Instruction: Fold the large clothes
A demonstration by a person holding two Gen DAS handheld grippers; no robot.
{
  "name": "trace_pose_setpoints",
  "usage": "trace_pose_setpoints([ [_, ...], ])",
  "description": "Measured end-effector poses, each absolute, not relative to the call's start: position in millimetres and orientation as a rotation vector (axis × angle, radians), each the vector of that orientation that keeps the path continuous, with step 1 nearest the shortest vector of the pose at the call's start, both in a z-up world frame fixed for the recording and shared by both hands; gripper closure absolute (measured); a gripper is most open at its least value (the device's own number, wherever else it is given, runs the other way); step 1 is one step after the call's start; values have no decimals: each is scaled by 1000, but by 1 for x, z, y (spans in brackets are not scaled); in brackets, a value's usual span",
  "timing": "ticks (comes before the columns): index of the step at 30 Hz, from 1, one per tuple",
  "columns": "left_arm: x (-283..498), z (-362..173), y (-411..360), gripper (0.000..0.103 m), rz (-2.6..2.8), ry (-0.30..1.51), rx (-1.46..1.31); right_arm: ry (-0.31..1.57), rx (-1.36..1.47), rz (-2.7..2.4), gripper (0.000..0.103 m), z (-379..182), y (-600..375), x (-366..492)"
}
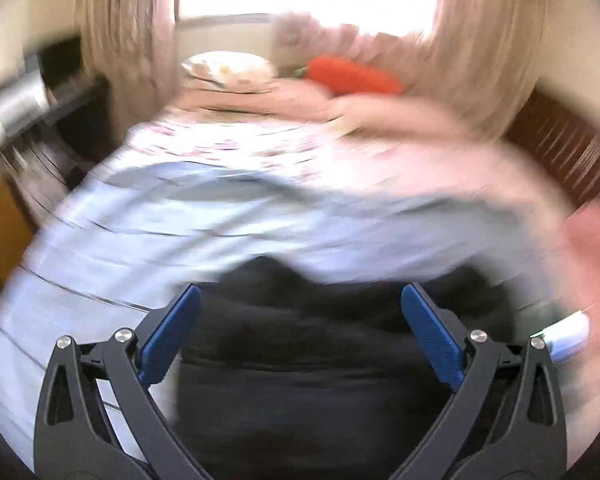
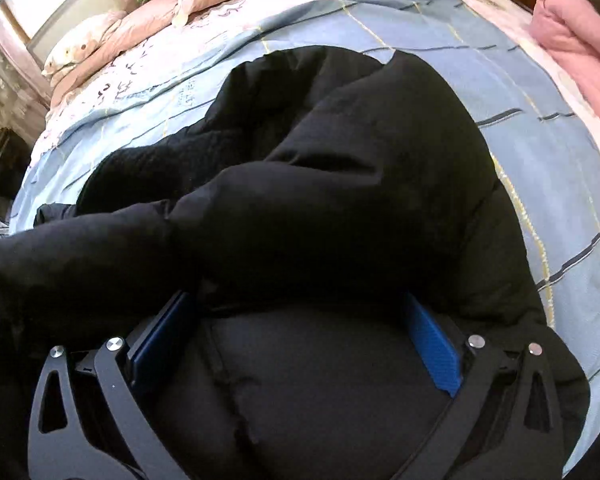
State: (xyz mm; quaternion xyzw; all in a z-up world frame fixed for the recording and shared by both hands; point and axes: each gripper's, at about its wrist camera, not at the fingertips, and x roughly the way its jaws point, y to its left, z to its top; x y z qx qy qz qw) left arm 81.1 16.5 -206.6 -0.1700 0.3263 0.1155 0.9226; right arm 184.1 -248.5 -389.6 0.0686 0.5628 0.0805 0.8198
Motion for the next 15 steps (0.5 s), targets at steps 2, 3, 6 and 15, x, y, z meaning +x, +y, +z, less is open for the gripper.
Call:
trace_pose_setpoints([
  [2,75,-185,-5,2,157,634,-481,1206,141,183,1,-387,-248,193],
  [3,78,-184,-20,2,105,651,-528,1211,140,187,1,-384,-246,191],
  [6,108,-223,-64,2,65,784,-451,1247,177,218,1,-389,-248,203],
  [15,164,-383,-31,2,195,1048,-146,1209,178,281,1,-402,-274,210],
])
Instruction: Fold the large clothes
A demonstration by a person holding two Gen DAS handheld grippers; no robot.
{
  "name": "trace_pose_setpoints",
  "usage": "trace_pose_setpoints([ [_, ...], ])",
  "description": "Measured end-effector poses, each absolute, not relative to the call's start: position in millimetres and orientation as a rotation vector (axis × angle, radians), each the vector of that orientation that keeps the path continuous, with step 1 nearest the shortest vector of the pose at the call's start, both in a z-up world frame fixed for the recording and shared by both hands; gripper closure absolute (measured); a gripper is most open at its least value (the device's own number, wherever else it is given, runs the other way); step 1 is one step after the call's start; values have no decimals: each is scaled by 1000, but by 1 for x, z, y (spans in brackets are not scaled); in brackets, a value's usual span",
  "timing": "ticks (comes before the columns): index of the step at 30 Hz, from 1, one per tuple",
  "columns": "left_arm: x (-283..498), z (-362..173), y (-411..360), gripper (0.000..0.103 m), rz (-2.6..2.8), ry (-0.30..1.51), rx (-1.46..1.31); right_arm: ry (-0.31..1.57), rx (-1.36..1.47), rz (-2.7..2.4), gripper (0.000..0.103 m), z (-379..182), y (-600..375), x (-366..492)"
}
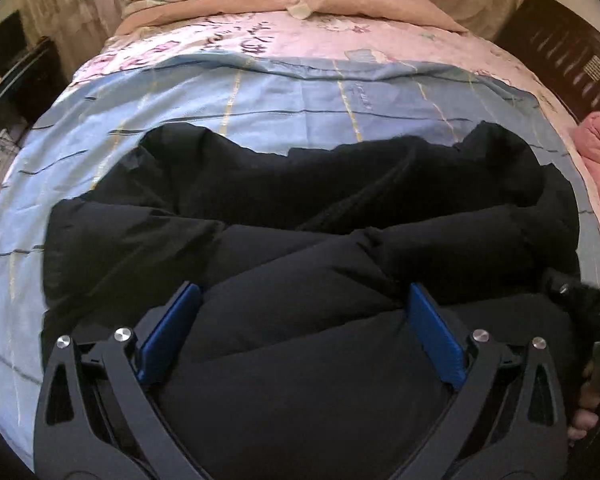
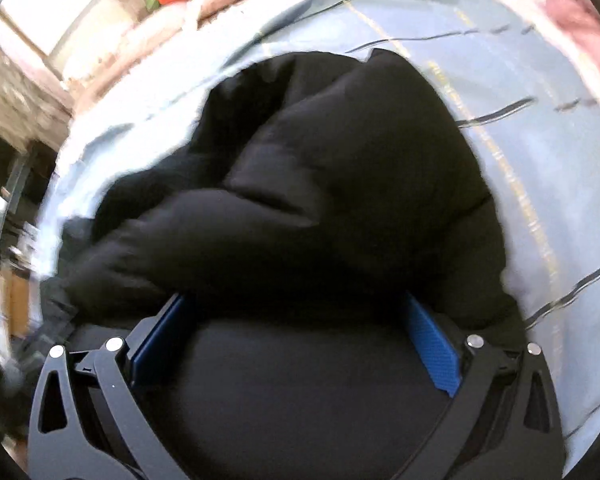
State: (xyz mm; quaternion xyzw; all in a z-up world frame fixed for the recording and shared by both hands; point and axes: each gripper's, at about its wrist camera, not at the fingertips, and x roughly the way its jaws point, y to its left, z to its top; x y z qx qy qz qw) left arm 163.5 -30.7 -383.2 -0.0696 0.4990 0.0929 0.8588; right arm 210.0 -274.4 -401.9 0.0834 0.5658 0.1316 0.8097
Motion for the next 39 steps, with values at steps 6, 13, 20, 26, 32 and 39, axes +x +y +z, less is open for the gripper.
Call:
trace_pose_setpoints([
  [6,161,-406,-34,2,233,964,-146,1149,153,220,1,-423,-269,206],
  [13,147,-373,-42,2,268,977,-63,1159,112,144,1,-393,-270,205],
  [20,107,-403,-35,2,248,988,-88,1101,48,149,1,-422,-288,189],
  [26,57,-311,-40,2,276,913,-68,1099,238,117,1,-337,-326,133],
  [32,-61,-268,-40,2,302,889,-132,1118,428,90,1,-326,-377,-9],
  [39,-181,-367,6,5,73,1139,-906,1093,782,-103,1,-380,-400,-132],
])
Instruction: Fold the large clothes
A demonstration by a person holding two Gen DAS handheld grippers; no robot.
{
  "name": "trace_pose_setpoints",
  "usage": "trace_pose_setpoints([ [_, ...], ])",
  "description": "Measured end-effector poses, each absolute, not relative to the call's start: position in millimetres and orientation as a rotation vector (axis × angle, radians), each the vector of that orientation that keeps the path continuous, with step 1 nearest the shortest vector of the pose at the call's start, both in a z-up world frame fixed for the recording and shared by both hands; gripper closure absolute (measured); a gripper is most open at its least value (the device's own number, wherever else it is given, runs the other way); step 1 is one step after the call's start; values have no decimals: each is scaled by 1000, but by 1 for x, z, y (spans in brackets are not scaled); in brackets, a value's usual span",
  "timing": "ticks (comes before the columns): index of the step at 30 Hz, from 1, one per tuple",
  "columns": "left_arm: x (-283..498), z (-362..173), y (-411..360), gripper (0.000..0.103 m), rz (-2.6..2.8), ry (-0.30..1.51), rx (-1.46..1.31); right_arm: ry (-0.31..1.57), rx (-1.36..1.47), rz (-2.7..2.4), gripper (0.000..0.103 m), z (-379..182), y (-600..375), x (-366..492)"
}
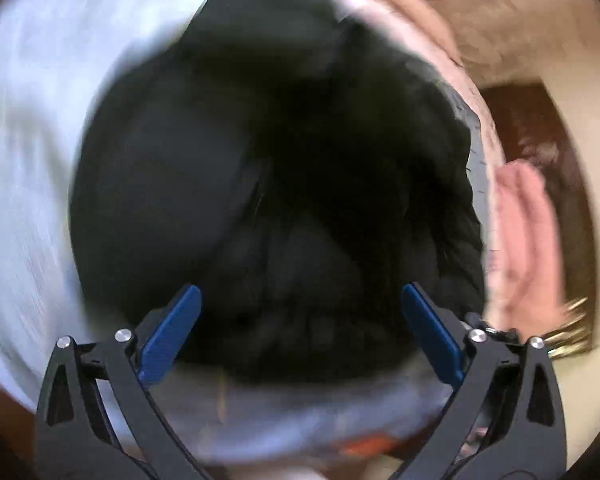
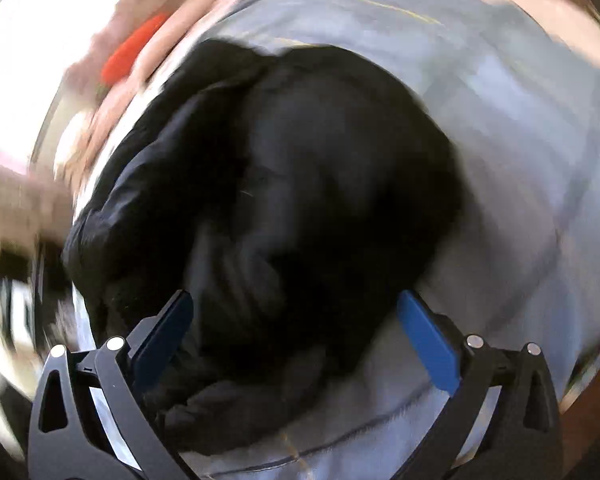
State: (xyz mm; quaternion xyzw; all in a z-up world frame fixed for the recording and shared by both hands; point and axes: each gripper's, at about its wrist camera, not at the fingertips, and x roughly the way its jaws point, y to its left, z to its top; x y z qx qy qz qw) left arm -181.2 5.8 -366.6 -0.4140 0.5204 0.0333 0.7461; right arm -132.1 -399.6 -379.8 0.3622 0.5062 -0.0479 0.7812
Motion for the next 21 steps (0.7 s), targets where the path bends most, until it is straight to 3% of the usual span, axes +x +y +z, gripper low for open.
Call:
trace_pose_setpoints([
  [3,-214,-395,7,5,128,1190,-909,1126,936,-124,1,-407,-405,-151],
  [7,-227,-429,9,5,166,1167,-968,1148,887,42,1,-424,-390,-130],
  [12,-210,-438,25,5,196,952,-987,1124,852,147,1,-436,-366,-89],
  [16,-191,-441,27,5,274,884,-968,1067,898,168,1,-450,-355,-70],
  [18,-184,-441,28,12,316,877,-965,1040,875,182,12,-453,-350,-64],
  [19,-181,-440,28,21,343,876,-968,1044,875,181,21,-456,-348,-64],
  [21,-182,-438,24,38,356,876,-956,1054,874,163,29,-457,-349,-65],
])
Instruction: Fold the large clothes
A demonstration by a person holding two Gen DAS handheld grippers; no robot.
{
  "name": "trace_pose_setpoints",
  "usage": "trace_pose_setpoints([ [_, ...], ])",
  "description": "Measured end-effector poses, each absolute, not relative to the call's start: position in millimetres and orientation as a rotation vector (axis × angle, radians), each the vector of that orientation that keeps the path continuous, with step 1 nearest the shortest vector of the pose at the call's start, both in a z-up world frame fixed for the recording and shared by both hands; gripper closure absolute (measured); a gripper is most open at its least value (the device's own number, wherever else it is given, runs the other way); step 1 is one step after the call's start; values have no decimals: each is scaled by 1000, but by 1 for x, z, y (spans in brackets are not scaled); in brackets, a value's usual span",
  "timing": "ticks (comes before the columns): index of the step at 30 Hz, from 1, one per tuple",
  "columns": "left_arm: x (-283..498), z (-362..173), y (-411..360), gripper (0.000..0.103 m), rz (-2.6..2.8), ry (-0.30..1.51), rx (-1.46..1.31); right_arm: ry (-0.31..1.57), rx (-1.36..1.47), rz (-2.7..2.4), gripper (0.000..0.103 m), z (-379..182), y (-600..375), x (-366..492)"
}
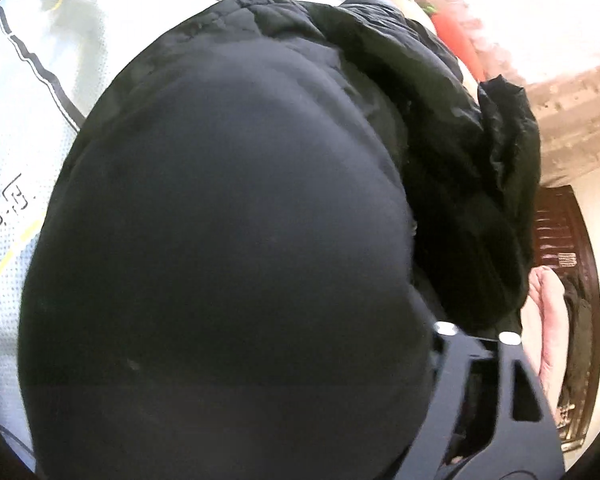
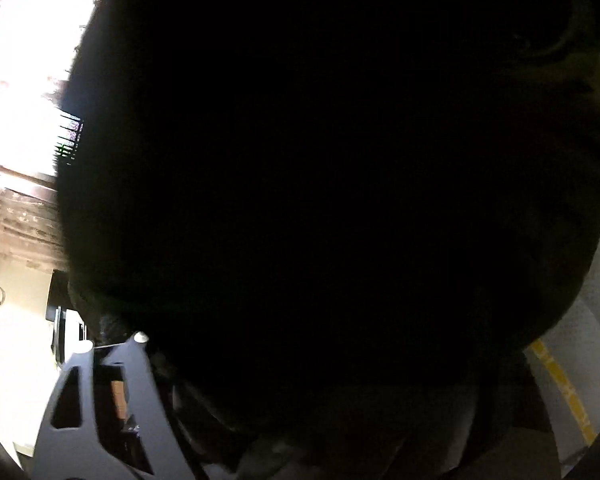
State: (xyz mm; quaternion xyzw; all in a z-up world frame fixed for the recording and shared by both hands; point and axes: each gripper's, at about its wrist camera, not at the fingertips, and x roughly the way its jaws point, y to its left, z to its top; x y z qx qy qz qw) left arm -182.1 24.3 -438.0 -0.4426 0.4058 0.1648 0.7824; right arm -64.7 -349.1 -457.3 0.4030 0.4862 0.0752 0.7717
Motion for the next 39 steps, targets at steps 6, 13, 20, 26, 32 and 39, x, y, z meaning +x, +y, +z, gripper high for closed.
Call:
trace_pose_setpoints([
  [6,-185,-438,33,66,295,843,-942,1118,844,170,61,-449,-347,-61],
  [13,-163,-368,24,78,224,812,-804,1111,787,294,73,-377,-338,-40],
  [20,-87,-293,51,78,163,738,-690,1076,686,431,73,-302,-292,48],
  [26,38,-258,90,76,129,667,-699,1069,662,433,73,-271,-247,164],
  [32,173,-278,133,60,159,734,-812,1186,683,335,67,-294,-219,292],
  [39,267,-328,164,57,269,820,-878,1241,586,253,59,-337,-174,378],
])
